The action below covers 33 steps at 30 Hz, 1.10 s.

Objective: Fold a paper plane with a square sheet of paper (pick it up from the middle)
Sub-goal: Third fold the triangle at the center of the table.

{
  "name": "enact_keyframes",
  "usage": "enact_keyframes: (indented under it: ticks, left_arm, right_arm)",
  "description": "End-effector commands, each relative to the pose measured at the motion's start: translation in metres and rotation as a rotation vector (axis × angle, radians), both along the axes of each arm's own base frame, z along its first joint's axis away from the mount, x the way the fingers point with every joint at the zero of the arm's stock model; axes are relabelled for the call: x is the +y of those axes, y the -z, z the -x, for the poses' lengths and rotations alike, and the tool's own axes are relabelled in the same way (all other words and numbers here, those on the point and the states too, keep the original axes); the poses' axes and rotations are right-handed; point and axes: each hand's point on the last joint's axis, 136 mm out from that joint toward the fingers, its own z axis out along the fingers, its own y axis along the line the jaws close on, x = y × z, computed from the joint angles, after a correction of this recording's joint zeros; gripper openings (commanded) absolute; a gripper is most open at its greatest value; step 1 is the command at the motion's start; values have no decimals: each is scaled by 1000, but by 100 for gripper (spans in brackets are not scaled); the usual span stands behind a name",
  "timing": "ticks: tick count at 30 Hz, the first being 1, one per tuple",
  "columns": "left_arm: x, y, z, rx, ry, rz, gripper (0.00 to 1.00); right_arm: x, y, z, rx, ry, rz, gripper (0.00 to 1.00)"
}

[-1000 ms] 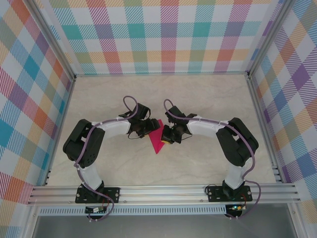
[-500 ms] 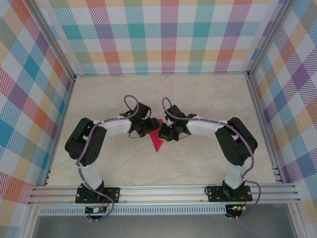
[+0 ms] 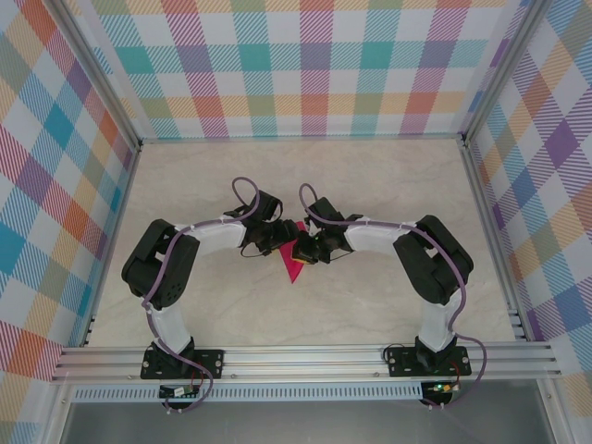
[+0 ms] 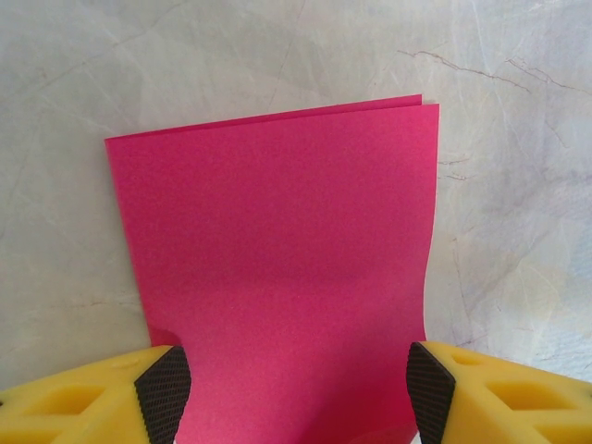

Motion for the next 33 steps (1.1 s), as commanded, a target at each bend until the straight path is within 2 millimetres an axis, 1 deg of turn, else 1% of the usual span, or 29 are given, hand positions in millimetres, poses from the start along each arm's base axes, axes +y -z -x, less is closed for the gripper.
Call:
enact_keyframes:
  ticks: [1,6,15,25,33]
  left_arm:
    - [12,28,13,90,2,-56,67]
    - [12,30,14,93,2,-58,67]
    - [13,31,15,99,2,-61,67]
    - [13,34,16,105,4,-62,68]
    - [13,34,17,109,5,-59,68]
  right_arm:
    - [6,4,4,-9,-48,-22,9]
    - [7,8,8,5,-67,-25,9]
    - [3,13,13,27,-76,-2,10]
    - [-1,21,9,26,-43,27,10]
    - [2,23,9,35,-36,17,10]
